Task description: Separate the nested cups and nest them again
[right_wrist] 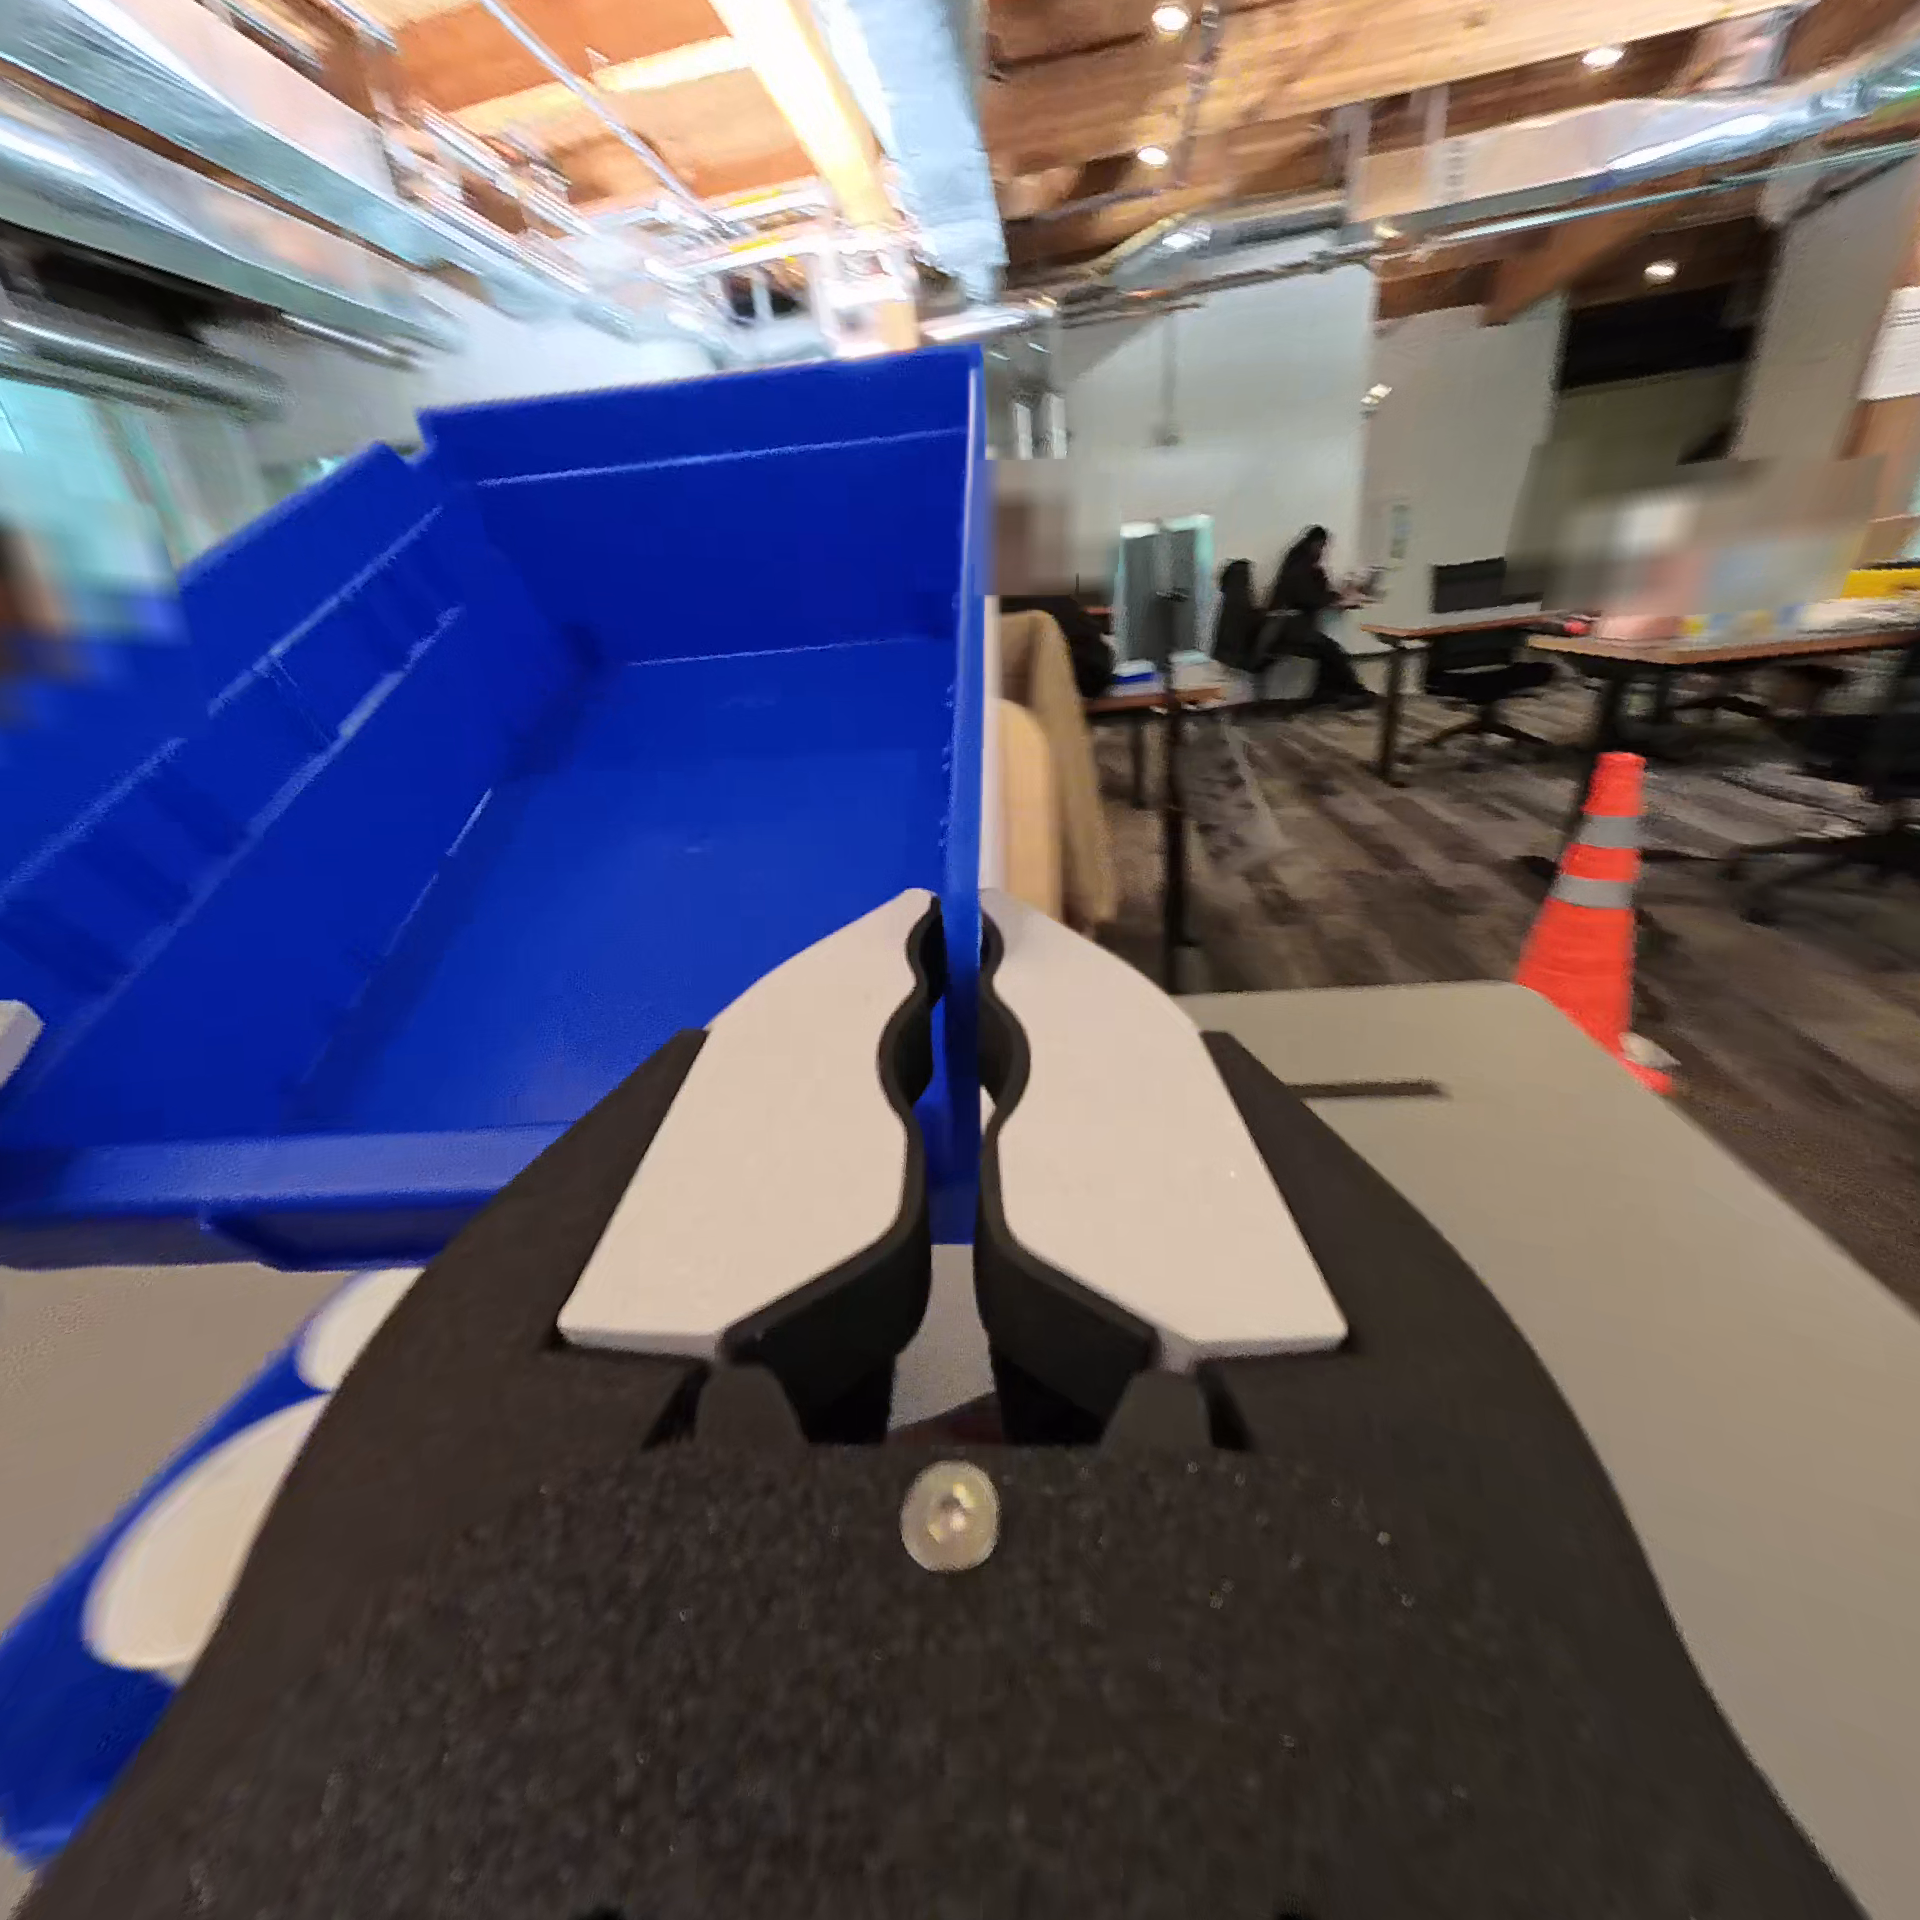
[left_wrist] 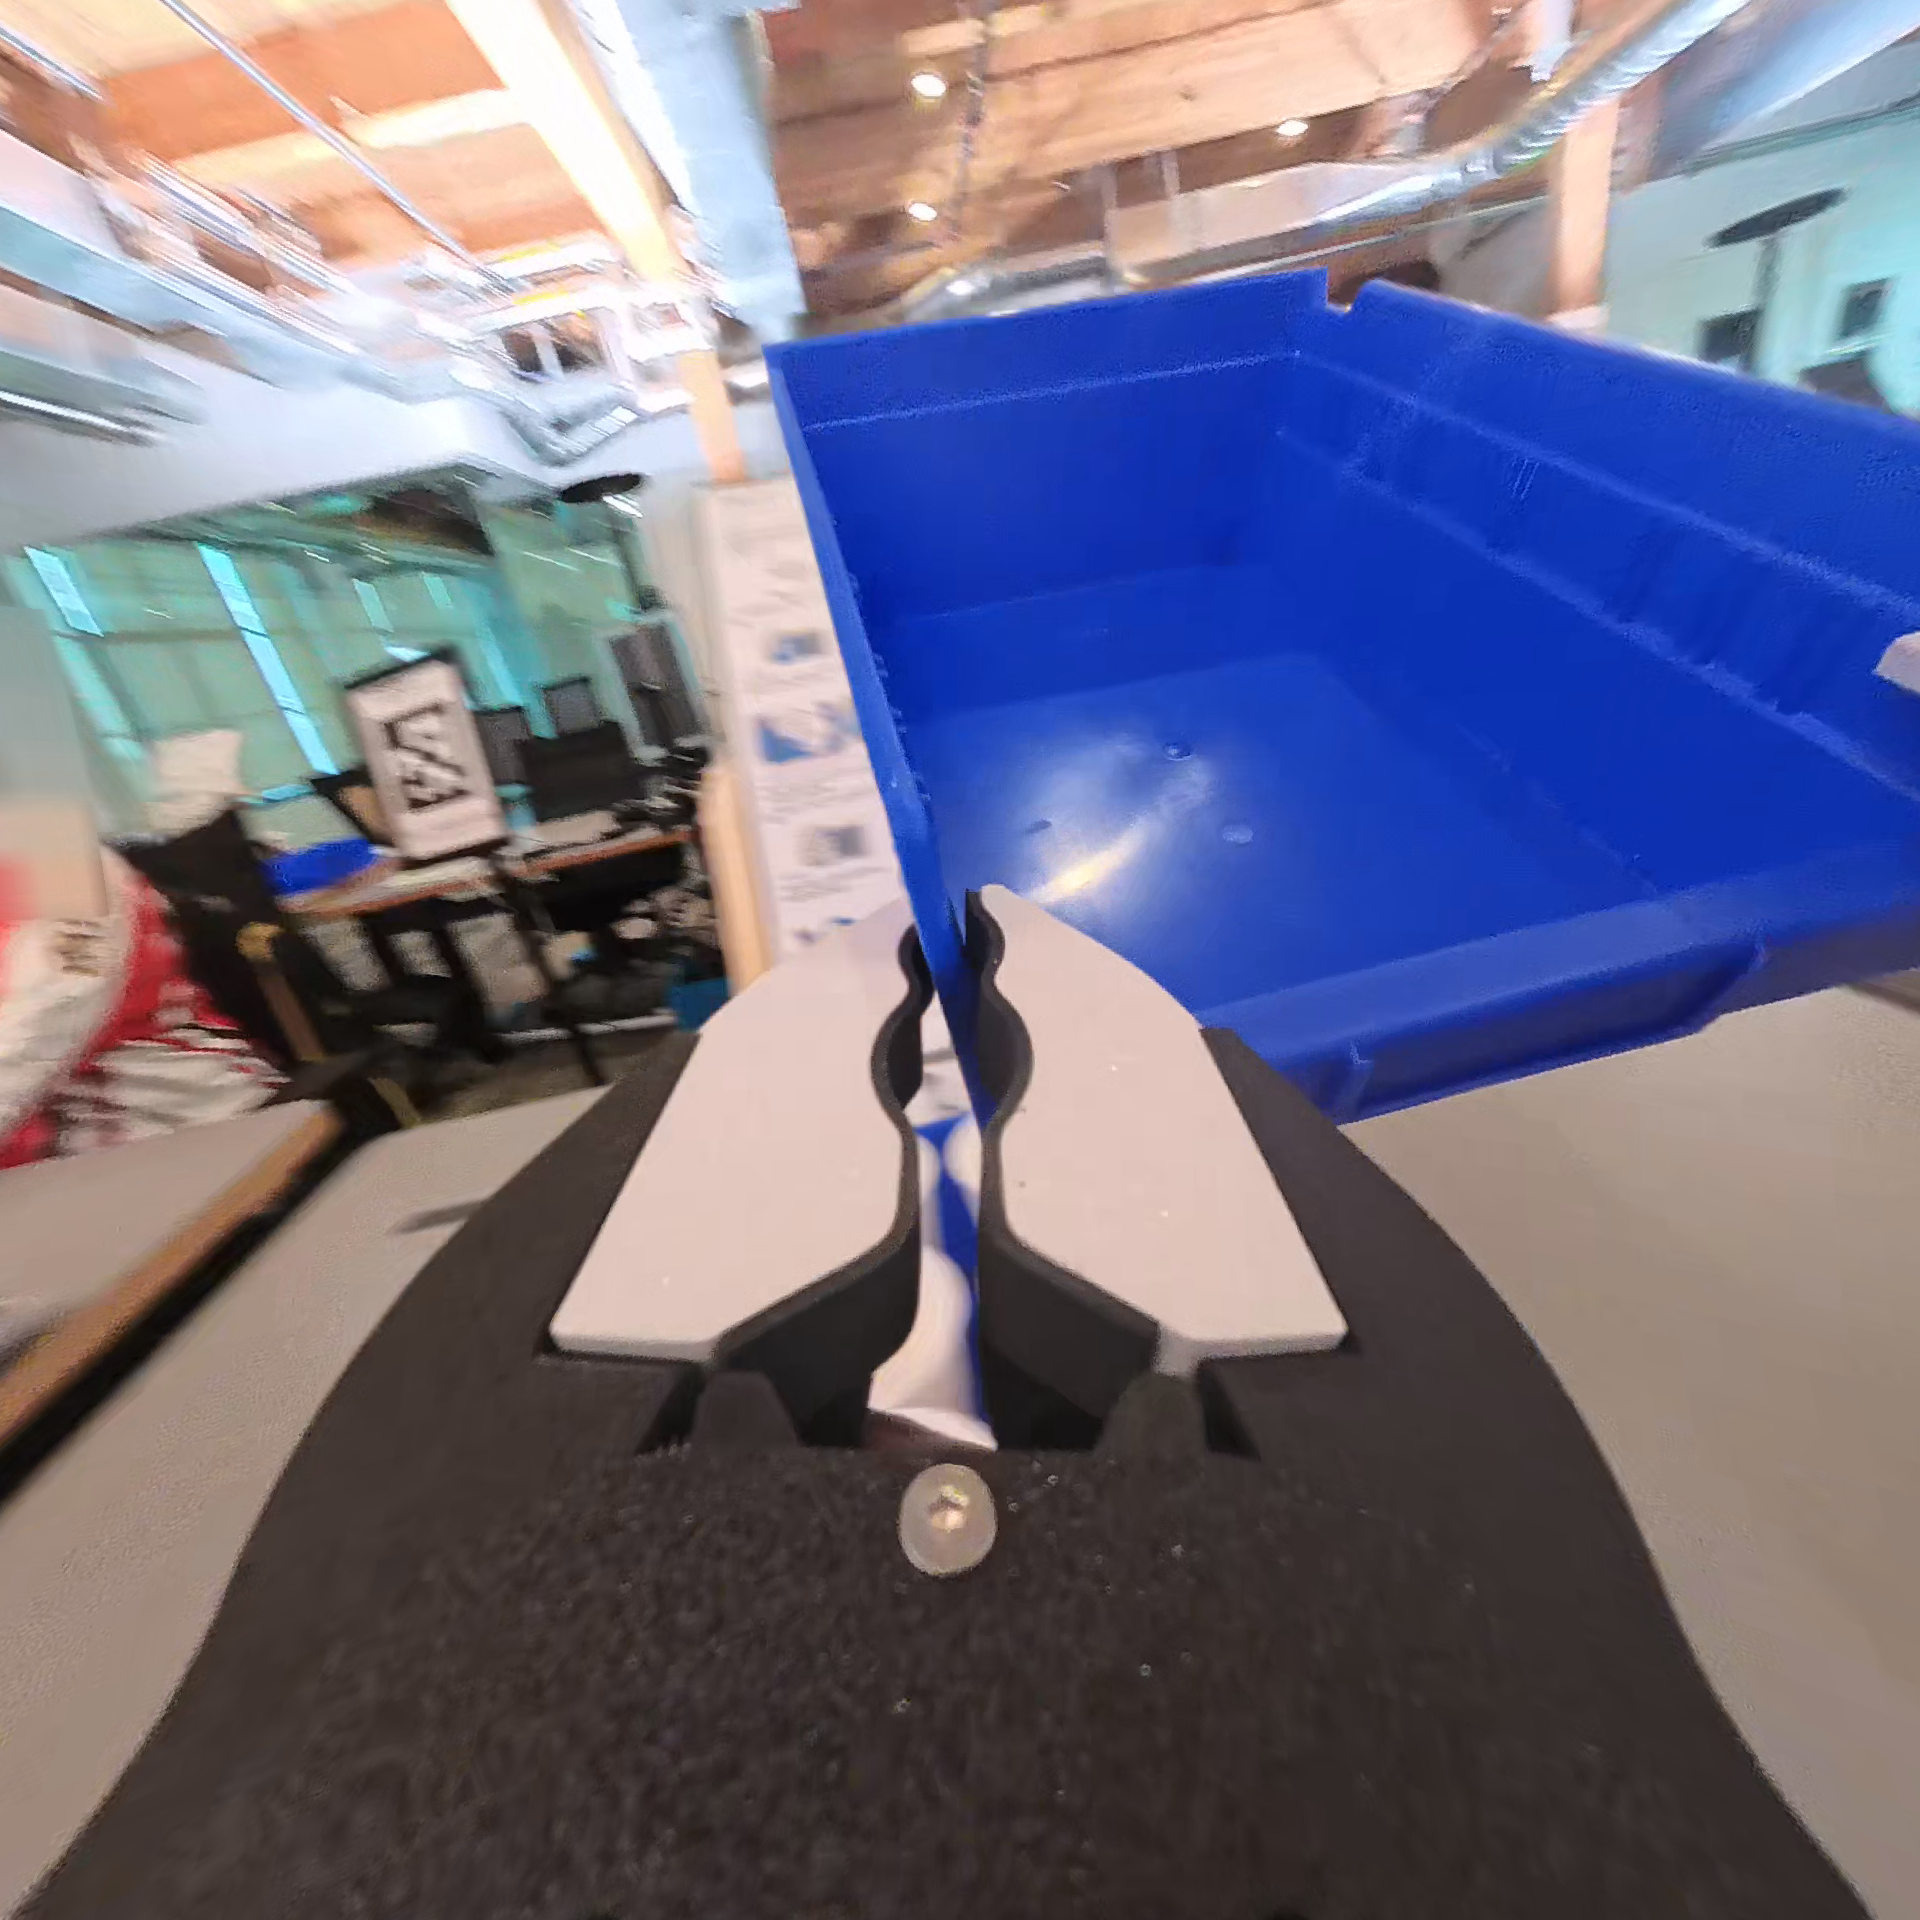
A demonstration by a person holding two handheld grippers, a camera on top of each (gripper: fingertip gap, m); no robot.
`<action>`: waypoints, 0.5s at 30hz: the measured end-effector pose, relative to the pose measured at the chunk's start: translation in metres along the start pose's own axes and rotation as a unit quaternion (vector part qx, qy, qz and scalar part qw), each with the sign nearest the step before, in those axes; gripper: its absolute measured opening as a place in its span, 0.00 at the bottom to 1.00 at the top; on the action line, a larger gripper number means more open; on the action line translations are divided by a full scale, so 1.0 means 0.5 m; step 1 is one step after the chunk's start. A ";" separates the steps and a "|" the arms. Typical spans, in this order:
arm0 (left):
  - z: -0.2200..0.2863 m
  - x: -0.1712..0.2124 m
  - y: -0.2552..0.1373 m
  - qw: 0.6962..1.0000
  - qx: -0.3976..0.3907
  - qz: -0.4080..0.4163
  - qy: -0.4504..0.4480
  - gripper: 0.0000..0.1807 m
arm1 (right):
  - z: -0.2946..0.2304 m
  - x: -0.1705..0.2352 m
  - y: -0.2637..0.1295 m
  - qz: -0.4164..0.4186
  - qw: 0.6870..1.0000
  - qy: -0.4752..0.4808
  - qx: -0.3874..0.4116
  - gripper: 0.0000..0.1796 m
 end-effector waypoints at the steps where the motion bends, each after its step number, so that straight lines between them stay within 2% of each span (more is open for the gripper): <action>1: 0.055 0.008 0.021 1.000 0.024 -0.006 -0.016 0.02 | 0.053 -0.001 -0.012 -0.007 1.000 -0.003 0.022 0.02; 4: 0.220 0.046 0.056 0.993 0.090 -0.040 -0.063 0.02 | 0.199 0.017 -0.063 -0.038 0.995 -0.024 0.084 0.02; 8: 0.404 0.102 0.048 0.984 0.139 -0.081 -0.080 0.02 | 0.361 0.081 -0.129 -0.092 0.987 -0.031 0.131 0.02; 12: 0.529 0.153 0.048 0.975 0.165 -0.120 -0.089 0.02 | 0.471 0.138 -0.159 -0.133 0.978 -0.019 0.157 0.02; 15: 0.581 0.183 0.054 0.971 0.171 -0.132 -0.100 0.02 | 0.528 0.180 -0.154 -0.161 0.975 0.008 0.152 0.02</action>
Point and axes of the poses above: each gripper's, where its closed fingertips meet, y out along the fingers, x out of its underside, z = x × y across the jaws, the point moved 8 cm from there along -y, back along the fingers, and after that the axes turned 6 degrees about y, right-handed, at the moved point
